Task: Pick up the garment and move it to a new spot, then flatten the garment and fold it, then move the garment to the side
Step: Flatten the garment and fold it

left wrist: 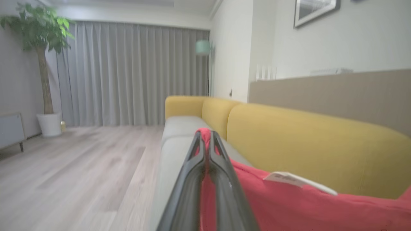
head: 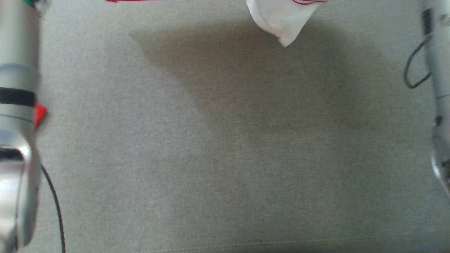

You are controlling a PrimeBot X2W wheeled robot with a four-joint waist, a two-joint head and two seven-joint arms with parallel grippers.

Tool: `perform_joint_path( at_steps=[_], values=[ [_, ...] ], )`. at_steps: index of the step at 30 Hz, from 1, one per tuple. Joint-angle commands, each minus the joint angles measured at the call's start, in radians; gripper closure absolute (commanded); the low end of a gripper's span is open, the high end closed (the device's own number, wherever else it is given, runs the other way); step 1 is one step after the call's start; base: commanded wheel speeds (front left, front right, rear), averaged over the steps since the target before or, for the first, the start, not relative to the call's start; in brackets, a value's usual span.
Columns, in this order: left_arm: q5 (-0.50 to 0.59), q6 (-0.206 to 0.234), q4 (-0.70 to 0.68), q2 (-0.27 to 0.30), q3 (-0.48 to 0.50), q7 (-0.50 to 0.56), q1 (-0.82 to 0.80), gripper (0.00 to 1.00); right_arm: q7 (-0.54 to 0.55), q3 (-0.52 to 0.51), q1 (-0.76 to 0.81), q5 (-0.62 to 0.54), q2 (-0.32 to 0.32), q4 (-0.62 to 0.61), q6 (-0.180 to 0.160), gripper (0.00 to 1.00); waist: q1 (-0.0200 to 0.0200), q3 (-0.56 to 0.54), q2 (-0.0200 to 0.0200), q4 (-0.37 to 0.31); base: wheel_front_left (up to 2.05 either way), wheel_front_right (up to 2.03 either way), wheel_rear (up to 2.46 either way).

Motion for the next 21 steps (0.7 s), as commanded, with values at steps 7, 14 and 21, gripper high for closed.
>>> perform_joint_path(
  at_steps=[7,14,21],
  values=[
    [-0.029,-0.03,0.204,-0.02,-0.016,0.006,0.002,1.0,0.008,0.117,-0.031,-0.008,0.079,0.187,0.008,1.0,0.0,0.079,0.0,0.004,0.0,0.0,0.0],
    [-0.098,-0.047,0.318,-0.063,-0.002,-0.002,0.072,1.0,-0.033,0.186,0.066,0.056,0.095,0.293,0.008,1.0,0.0,0.143,0.0,0.005,0.0,0.0,0.0],
    [-0.129,-0.047,0.298,-0.061,0.03,-0.012,0.21,1.0,-0.115,0.233,0.252,0.151,0.097,0.273,0.008,1.0,0.0,0.12,0.0,0.004,0.0,0.0,0.0]
  ],
)
